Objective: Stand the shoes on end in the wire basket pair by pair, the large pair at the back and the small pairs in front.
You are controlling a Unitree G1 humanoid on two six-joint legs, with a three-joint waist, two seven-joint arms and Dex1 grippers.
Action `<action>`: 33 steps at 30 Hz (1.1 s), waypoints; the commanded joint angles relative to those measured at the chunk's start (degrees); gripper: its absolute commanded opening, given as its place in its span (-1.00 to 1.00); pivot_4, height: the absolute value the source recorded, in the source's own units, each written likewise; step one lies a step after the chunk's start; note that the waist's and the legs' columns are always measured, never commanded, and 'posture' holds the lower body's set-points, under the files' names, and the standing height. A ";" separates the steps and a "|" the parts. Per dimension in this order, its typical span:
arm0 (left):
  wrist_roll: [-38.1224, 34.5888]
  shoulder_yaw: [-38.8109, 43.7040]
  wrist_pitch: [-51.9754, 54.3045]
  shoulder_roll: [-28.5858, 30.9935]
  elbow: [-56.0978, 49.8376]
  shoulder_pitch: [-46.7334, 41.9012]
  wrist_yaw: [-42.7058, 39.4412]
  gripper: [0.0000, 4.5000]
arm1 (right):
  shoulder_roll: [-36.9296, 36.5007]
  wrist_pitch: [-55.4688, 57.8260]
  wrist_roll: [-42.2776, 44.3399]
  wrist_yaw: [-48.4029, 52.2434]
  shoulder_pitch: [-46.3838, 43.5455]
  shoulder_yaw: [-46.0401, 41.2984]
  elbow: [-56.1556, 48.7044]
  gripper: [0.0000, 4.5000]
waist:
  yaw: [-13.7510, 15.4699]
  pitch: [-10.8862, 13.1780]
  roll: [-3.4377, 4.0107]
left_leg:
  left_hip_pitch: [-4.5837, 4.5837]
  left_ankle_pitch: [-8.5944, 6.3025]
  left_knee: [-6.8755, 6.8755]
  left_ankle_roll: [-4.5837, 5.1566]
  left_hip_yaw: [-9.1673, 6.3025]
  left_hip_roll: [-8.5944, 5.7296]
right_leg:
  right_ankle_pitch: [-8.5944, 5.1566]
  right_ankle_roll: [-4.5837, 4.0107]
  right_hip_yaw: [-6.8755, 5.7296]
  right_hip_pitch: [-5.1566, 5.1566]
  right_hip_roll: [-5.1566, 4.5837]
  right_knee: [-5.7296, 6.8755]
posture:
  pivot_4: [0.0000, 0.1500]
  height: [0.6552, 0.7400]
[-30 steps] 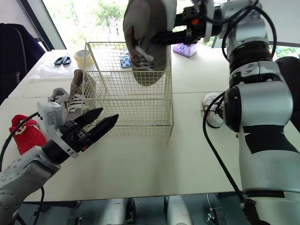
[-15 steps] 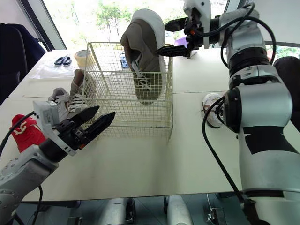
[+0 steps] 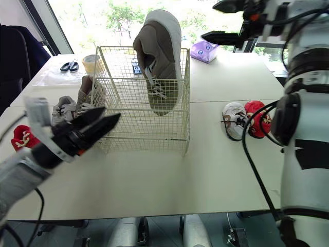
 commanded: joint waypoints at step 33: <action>66.32 -35.63 11.69 -0.78 98.79 -70.44 -38.96 0.93 | -4.96 90.29 54.01 -38.42 56.62 -14.74 -116.78 1.00 | 0.11 -0.01 -0.92 | 0.16 0.03 -0.13 -0.01 0.03 0.07 | 0.09 0.22 -0.25 0.20 0.09 -0.08 | 1.00 -1.00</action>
